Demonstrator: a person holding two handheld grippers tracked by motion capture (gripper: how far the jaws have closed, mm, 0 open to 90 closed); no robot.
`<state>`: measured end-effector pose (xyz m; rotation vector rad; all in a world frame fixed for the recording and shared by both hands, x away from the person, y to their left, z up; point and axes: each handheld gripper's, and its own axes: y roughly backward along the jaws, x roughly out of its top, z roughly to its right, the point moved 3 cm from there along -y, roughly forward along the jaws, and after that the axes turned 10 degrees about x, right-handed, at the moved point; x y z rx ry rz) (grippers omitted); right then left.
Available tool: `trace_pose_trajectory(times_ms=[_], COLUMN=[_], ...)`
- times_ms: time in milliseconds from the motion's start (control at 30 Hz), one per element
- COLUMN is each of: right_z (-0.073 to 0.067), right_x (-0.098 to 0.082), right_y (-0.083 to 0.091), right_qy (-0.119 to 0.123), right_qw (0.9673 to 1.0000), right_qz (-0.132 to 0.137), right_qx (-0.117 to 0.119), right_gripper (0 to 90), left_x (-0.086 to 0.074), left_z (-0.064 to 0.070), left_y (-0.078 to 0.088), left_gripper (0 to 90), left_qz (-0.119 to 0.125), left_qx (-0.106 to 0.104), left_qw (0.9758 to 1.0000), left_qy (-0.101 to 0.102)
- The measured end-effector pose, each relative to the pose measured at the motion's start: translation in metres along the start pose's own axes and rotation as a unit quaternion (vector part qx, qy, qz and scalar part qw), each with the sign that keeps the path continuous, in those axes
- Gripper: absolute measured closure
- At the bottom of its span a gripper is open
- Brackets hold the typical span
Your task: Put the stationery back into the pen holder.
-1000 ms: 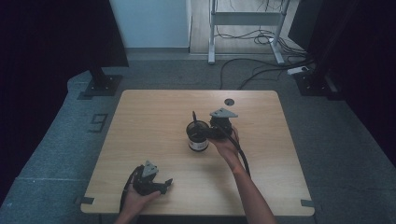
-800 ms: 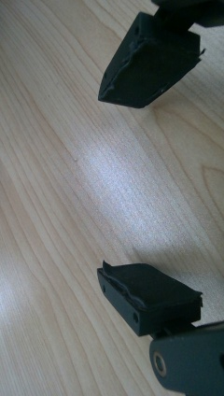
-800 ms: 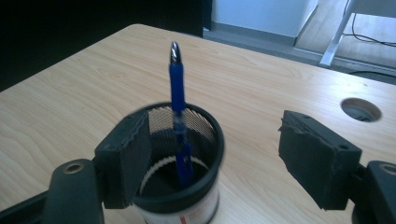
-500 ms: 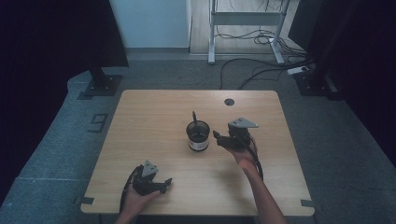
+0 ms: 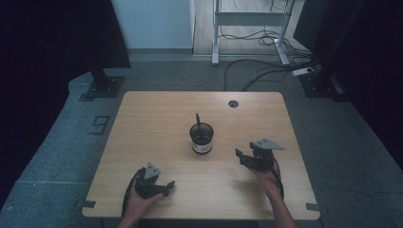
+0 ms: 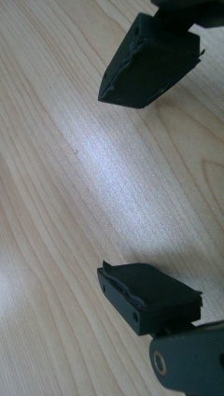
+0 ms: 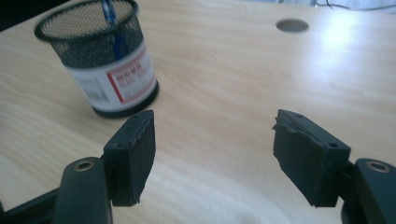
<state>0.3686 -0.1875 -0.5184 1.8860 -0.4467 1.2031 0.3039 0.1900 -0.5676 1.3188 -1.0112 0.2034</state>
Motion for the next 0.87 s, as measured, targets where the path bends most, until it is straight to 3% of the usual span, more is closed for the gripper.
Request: trace_pose_trajectory(times_ms=[200,533,700,867], right_z=[0.012,0.027,0.03,0.034], right_x=[-0.027,-0.066,-0.079,-0.08], right_y=[0.019,0.046,0.053,0.056], right_qy=[-0.018,-0.021,-0.013,-0.026], right_qw=[0.9998,0.9982,0.9972,0.997], right_qz=[-0.005,-0.032,-0.045,-0.042], right_qx=[-0.011,-0.045,-0.059,-0.059], right_gripper=[29.1,29.9,30.5,30.1], left_x=[0.0,0.0,0.0,0.0], left_z=[-0.001,-0.001,-0.001,-0.001], left_y=[0.0,-0.001,-0.001,-0.001], left_gripper=[14.5,14.5,14.5,14.5], left_qz=[-0.002,-0.004,-0.004,-0.006], left_qx=[-0.001,-0.001,0.0,-0.001], left_qw=[1.0,1.0,1.0,1.0], left_qy=[0.004,0.007,0.006,0.003])
